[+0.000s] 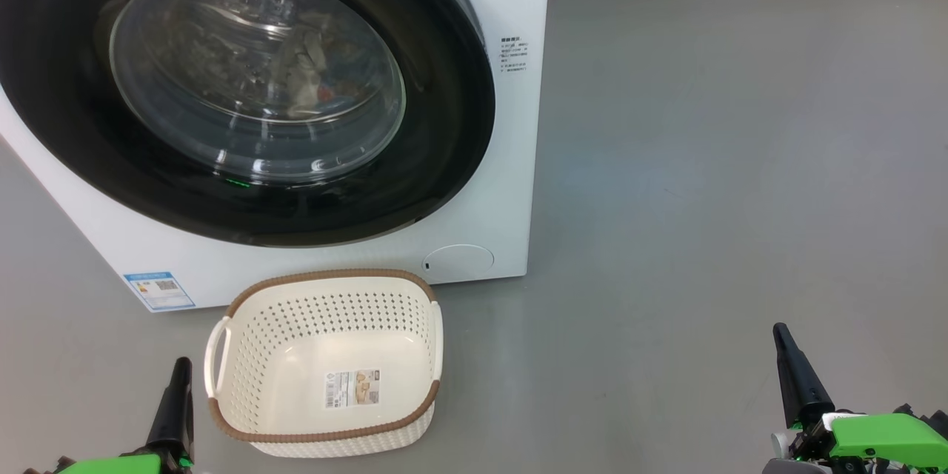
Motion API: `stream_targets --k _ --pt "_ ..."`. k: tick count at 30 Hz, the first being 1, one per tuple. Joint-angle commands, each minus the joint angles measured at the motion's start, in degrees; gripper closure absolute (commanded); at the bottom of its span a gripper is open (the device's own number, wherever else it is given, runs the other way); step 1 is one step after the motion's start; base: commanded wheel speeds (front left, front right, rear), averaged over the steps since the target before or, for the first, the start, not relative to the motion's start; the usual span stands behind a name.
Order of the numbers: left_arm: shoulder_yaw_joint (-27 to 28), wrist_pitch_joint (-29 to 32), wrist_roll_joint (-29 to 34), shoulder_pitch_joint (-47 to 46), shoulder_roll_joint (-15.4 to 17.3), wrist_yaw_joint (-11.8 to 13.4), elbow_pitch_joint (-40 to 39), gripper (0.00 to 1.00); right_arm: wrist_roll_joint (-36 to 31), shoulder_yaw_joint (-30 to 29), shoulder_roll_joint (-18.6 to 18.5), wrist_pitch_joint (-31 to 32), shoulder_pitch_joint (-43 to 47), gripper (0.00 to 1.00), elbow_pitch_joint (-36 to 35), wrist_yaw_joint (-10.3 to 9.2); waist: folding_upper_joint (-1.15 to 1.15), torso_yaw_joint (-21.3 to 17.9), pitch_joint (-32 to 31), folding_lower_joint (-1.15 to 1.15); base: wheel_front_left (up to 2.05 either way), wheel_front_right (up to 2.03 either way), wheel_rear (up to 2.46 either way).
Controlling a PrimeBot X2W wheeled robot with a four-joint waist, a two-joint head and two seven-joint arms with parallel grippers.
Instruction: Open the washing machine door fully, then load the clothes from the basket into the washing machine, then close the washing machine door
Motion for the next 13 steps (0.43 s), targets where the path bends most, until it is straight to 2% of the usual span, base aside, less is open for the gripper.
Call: stream_targets --k 1,13 --pt "1.85 0.18 -0.22 -2.25 0.88 -0.66 -1.09 1.0 0.25 1.32 -0.67 0.43 -2.32 1.0 -1.41 -0.06 0.0 0.0 0.0 0.0 0.0 0.0 0.0" --pt "1.85 0.18 -0.22 -2.25 0.88 -0.66 -1.09 1.0 0.25 1.32 -0.67 0.43 -2.32 1.0 -1.41 -0.06 0.0 0.0 0.0 0.0 0.0 0.0 0.0"
